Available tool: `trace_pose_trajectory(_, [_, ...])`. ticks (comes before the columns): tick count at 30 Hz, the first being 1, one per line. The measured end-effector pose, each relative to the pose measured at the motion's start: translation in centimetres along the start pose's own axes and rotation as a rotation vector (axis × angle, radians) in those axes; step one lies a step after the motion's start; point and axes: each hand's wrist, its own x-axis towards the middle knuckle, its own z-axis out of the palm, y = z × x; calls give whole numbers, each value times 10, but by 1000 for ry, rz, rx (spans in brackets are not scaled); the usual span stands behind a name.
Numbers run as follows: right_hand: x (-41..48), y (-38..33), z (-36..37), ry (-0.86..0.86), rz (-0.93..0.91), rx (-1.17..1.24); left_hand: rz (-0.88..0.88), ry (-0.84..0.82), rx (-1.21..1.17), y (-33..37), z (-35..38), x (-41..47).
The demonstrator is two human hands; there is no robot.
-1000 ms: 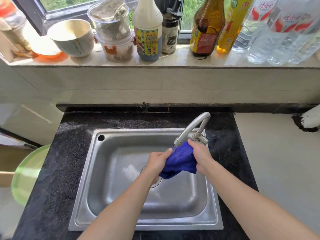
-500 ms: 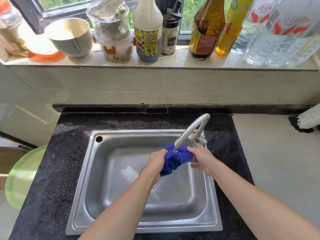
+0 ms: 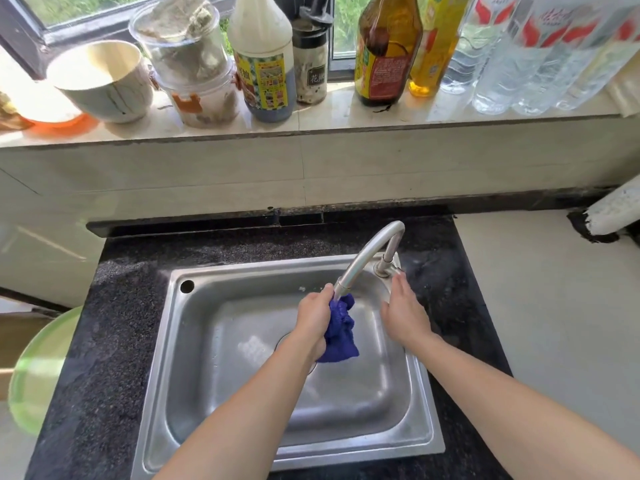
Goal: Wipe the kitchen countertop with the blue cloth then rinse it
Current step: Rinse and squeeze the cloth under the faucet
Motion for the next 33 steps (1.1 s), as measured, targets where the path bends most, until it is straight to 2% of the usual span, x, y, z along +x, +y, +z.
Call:
trace_pose_trajectory(4, [-3, -2, 2, -49, 8, -55, -37, 57, 114, 0, -2, 4])
trace_pose_trajectory(7, [-10, -9, -1, 156, -97, -37, -14, 75, 135, 2, -5, 2])
trace_pose_trajectory(9, [-14, -19, 1, 241, -113, 122, 11, 31, 188, 5, -6, 0])
trace_pose_trajectory(10, [-16, -28, 0, 162, -61, 292, 33, 0, 219, 6, -8, 0])
trace_pose_trajectory(13, [-19, -56, -8, -281, 202, 849, 117, -38, 305, 8, -9, 0])
trace_pose_trajectory(15, [-25, -64, -11, -481, 212, 989, 165, 33, 296, 8, -13, 0])
trace_pose_trajectory(17, [-26, -65, -9, -461, 157, 1005, 170, 113, 229, 7, -21, 0])
trace_pose_trajectory(20, [-20, -65, -3, -331, 218, 1109, 184, 219, 183, 3, -37, 0])
trace_pose_trajectory(24, [-21, -74, 1, -378, 329, 1320, 228, 45, 425, -3, -46, -5])
trace_pose_trajectory(28, [-18, -72, -4, -263, 352, 1290, 221, -92, 521, -6, -64, -10])
trace_pose_trajectory(33, [-21, -56, -6, -263, 147, 923, 303, -20, 256, 12, -57, -15])
